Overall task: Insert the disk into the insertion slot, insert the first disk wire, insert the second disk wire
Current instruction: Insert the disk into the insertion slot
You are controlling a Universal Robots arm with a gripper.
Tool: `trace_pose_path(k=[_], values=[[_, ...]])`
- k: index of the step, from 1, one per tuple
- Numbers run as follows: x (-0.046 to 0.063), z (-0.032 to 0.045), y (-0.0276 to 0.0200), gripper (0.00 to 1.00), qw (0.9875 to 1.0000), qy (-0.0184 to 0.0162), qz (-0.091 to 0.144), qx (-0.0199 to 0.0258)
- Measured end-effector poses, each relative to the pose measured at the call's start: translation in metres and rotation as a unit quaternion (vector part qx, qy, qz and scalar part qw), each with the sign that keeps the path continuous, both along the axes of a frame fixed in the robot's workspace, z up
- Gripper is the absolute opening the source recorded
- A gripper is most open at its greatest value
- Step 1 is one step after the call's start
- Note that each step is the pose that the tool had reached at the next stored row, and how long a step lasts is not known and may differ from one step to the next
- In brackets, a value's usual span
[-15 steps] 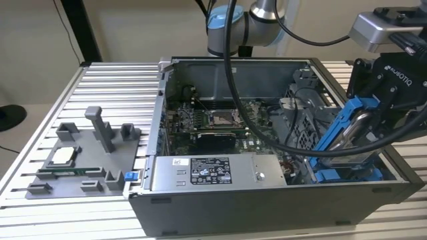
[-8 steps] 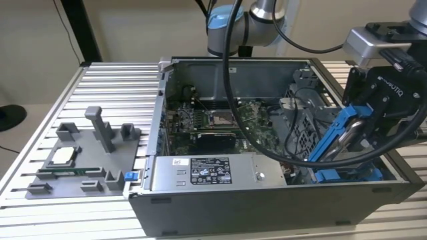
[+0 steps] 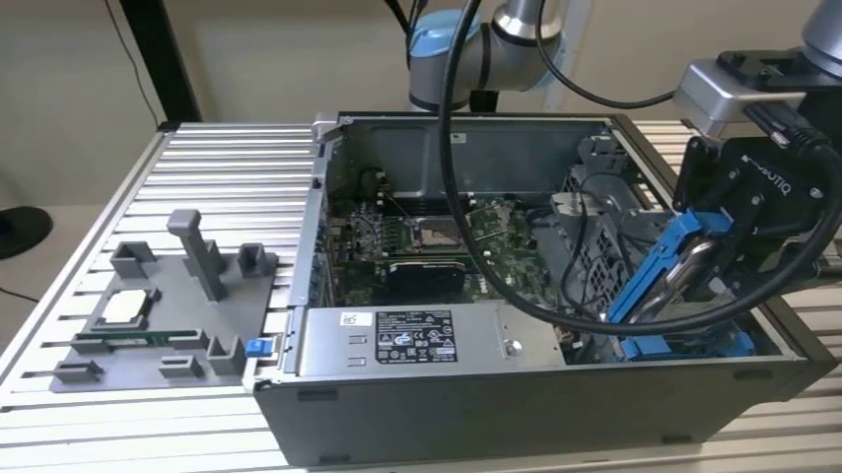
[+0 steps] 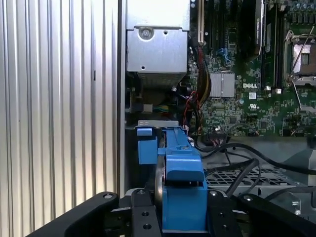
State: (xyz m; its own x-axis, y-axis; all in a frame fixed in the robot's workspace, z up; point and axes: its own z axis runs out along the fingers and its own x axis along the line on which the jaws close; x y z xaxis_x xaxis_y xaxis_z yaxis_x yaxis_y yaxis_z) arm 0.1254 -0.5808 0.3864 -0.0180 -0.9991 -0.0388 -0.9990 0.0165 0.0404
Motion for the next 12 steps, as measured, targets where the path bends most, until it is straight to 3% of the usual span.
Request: trace_pose_path(k=[1,8,12], values=[[0.0,0.0,0.0,1.0,1.0,0.0,0.0,-0.0002],[0.0,0.0013,-0.0001,1.0,1.0,0.0001,0.0,-0.0003],[0.0,0.0132,-0.0001,1.0,1.0,0.0001,0.0,-0.0003]])
